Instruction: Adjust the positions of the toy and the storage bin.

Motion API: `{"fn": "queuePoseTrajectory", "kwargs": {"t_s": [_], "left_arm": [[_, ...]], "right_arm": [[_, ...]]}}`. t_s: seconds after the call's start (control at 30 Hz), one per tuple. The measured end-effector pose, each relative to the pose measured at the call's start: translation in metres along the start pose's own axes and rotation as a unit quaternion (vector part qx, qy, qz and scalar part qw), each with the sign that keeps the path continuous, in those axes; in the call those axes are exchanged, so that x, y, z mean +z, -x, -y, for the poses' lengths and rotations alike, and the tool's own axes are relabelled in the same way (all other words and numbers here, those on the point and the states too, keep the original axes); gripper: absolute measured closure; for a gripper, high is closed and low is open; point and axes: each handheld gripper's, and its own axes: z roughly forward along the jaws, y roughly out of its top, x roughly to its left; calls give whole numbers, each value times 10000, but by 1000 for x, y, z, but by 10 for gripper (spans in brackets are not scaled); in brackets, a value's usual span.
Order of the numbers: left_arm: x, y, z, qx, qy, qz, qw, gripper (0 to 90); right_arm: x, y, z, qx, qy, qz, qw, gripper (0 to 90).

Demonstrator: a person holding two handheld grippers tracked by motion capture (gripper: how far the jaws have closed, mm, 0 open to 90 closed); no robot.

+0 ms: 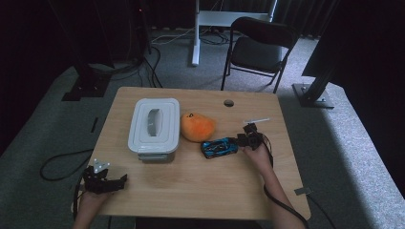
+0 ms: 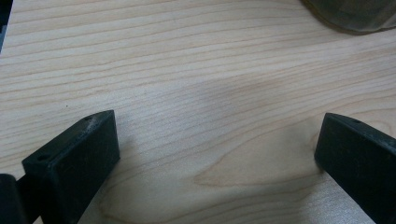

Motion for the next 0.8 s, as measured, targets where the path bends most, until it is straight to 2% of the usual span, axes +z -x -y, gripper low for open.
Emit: {"fn": "queuePoseTrajectory", "kwargs": {"t_s": [0.07,0.17,0.23,0.3,0.33,0.57,0.7,0.8], "left_arm": [[0,0,0,1,-2,-1,10000,3],[0,0,0,1,-4,-1,10000,3],[0,0,0,0,0,-1,10000,3],[0,0,0,0,-1,0,10000,3],[0,0,0,-1,0,-1,10000,3],[0,0,0,0,-1,0,10000,3],[0,0,0,1,0,-1,10000,3],[0,0,0,-1,1,0,10000,3]], "right_arm": [[4,3,-2,60,-54,-170,9998,397],[10,5,-2,42,-181,-202,9996,371],[13,7,0,121,-227,-426,9988,368],[12,7,2,113,-261,-578,9979,403],[12,5,3,71,-287,-661,9974,391],[9,-14,12,-259,-418,-604,9970,419],[6,-28,20,-455,-480,-761,9949,429],[-1,-39,28,-623,-364,-873,9936,458]]}}
